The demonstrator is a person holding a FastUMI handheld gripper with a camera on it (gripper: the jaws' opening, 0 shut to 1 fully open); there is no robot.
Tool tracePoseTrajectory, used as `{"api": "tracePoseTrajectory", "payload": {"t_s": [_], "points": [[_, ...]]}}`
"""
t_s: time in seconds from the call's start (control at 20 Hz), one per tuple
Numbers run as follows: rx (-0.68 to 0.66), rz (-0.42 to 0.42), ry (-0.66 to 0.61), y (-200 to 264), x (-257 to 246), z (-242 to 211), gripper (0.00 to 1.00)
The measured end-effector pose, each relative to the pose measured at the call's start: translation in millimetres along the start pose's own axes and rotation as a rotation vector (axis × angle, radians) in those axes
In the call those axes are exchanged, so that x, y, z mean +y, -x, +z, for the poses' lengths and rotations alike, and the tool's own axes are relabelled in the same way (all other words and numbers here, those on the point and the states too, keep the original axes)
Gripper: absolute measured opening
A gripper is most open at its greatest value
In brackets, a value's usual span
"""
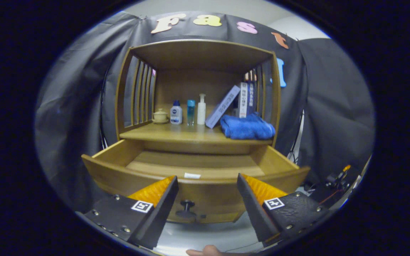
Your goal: Pull open the drawer, take out the items inside it, and place them on the countertop above the cabinet.
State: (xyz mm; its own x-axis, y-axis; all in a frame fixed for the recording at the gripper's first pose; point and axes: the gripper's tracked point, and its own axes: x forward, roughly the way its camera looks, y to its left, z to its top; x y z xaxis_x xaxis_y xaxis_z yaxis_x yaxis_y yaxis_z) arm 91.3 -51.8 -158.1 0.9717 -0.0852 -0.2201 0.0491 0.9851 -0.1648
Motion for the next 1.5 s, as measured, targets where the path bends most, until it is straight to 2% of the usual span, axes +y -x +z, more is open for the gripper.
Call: {"api": "tracePoseTrajectory", "payload": {"t_s": [0.2,0.45,0.65,0.85,0.95,1.1,1.25,1.35,1.45,1.5], "points": [[0.074,0.005,0.091,-29.4,2.4,23.2,0.95],[0.321,0.051,0.091,-85.2,12.8,3.8,0.95],[0.5,0.042,-0.016,-126.7,6.2,-24.0,0.95],[0.684,0.062,-0.124,-152.6,27.2,-59.7,0.95],[0.772,0.064,-0.114,-157.6,33.6,-76.4,0.96],[0.876,0.11,-0.108,-155.7,45.4,-86.6,0.96],[0.932,0.037,-0.092,-165.0,34.8,-92.4,0.96],[1.017,0.053,-0.062,-158.1,39.5,-109.7,0.97],[1.114,0.107,-0.092,-150.2,53.3,-121.6,0.82],[1.077,0.105,-0.108,-156.9,53.5,-113.3,0.71]]}}
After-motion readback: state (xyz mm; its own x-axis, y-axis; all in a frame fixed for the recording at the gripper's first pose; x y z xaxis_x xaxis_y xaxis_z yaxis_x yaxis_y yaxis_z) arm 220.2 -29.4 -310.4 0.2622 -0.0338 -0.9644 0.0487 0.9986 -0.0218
